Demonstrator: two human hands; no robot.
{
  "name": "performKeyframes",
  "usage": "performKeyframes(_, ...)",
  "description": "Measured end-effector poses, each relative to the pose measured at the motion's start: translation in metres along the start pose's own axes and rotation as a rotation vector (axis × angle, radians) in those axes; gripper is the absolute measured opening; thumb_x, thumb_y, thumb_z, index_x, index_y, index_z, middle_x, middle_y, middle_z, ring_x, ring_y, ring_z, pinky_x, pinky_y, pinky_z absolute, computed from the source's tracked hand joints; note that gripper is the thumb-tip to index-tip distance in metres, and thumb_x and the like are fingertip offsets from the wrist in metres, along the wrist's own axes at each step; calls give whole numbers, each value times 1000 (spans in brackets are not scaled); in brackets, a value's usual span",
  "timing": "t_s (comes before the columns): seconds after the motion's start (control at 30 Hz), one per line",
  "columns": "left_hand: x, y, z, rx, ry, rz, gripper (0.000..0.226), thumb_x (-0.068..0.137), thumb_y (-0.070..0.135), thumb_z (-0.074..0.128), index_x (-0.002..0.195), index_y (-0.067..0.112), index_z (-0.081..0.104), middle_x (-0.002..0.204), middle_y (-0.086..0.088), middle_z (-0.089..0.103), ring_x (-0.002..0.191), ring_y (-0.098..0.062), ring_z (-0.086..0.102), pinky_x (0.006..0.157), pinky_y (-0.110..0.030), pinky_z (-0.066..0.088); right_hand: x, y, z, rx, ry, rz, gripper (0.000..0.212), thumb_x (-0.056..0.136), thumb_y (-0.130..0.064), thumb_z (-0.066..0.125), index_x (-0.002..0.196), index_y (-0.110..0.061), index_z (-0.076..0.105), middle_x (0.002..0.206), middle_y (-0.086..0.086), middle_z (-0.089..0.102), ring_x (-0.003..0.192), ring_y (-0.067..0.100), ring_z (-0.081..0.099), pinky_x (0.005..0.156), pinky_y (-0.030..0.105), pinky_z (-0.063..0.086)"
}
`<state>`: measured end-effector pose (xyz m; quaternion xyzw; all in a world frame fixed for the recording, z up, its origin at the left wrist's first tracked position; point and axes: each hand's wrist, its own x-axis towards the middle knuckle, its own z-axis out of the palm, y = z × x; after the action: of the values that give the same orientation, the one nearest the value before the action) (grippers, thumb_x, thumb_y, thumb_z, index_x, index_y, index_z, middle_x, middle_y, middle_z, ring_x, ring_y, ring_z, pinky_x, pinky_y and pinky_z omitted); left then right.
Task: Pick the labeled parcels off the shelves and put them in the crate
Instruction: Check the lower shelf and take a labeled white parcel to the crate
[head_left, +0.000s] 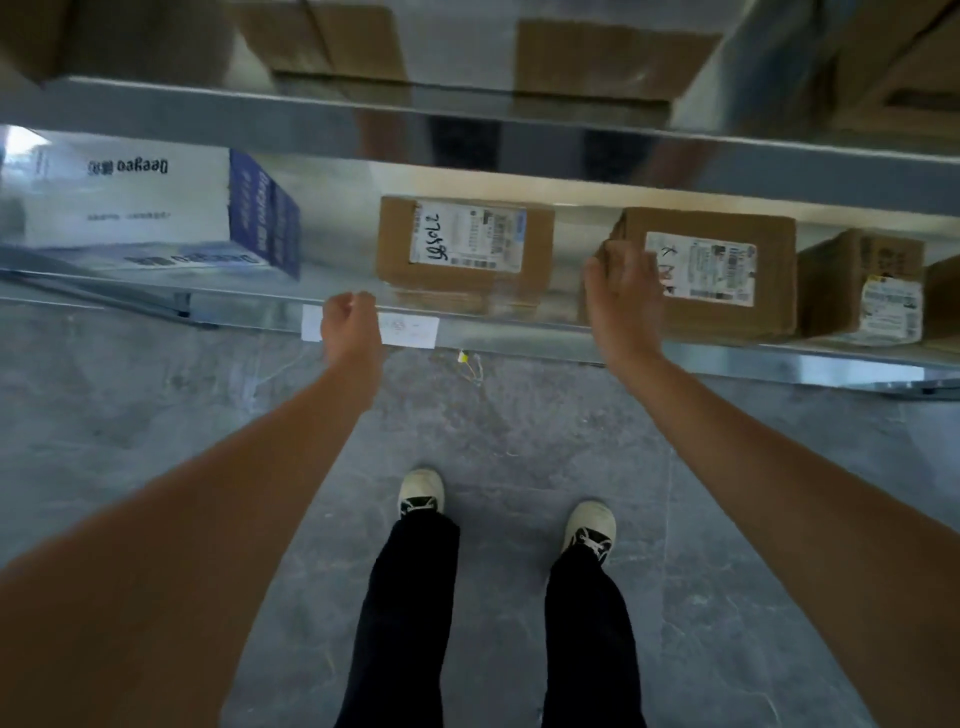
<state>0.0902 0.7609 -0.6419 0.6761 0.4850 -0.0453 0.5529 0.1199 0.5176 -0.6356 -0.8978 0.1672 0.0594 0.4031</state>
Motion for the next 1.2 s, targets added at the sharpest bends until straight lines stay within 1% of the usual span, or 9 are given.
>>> performKeyframes(0.17,27,28,0,106,-217,-60,10,99,28,40,102,22,47,96,2,48,94,-17,42,78,-27,34,9,-37,52,266,-167,357,61,102,-42,42,154,-14,28,159,7,32,145,23,32,118,37,26)
performKeyframes(0.3,43,36,17,146,-379,-15,31,100,32,31,117,16,51,118,-1,48,104,-15,41,87,-30,30,24,-39,64,362,-206,441,58,104,-46,30,152,-13,34,155,8,37,143,27,34,118,45,28)
performKeyframes(0.4,49,32,21,105,-433,-15,27,103,31,27,120,20,45,117,4,43,107,-11,38,91,-27,26,26,-40,64,450,-223,498,52,106,-40,29,149,-12,37,152,6,41,140,22,37,117,40,29)
performKeyframes(0.6,57,5,3,10,-319,-17,24,96,28,37,112,18,53,120,-1,59,111,-17,55,95,-31,39,8,-20,56,634,-291,556,41,99,-41,40,135,-25,51,134,-11,54,123,9,48,93,35,36)
performKeyframes(0.83,53,-2,-4,-14,-301,15,19,96,27,37,109,22,49,121,-6,59,118,-24,55,94,-33,42,2,-20,61,675,-271,550,38,100,-38,37,134,-23,48,114,-11,60,108,8,53,89,32,36)
performKeyframes(0.97,52,12,4,-74,-331,4,32,100,30,38,130,23,49,125,5,54,118,-12,48,106,-32,35,9,-24,63,635,-257,531,51,99,-47,44,145,-24,43,138,-6,52,125,14,47,93,32,37)
performKeyframes(1.07,49,21,8,-81,-369,24,37,102,30,36,137,23,47,127,4,52,115,-8,43,109,-33,31,13,-29,57,565,-322,469,51,102,-46,41,147,-21,41,144,-3,48,133,15,40,109,35,31)
performKeyframes(1.13,47,23,6,-39,-402,27,43,102,35,36,143,23,40,143,2,45,124,-10,41,112,-35,27,13,-30,52,505,-382,445,58,100,-52,40,149,-23,37,153,-2,39,140,16,34,115,40,23)
performKeyframes(1.2,45,22,-3,-4,-384,20,50,101,38,37,149,23,32,152,3,36,136,-16,34,114,-36,25,11,-37,48,377,-315,403,58,96,-54,43,143,-20,46,147,2,48,134,18,43,113,41,31)
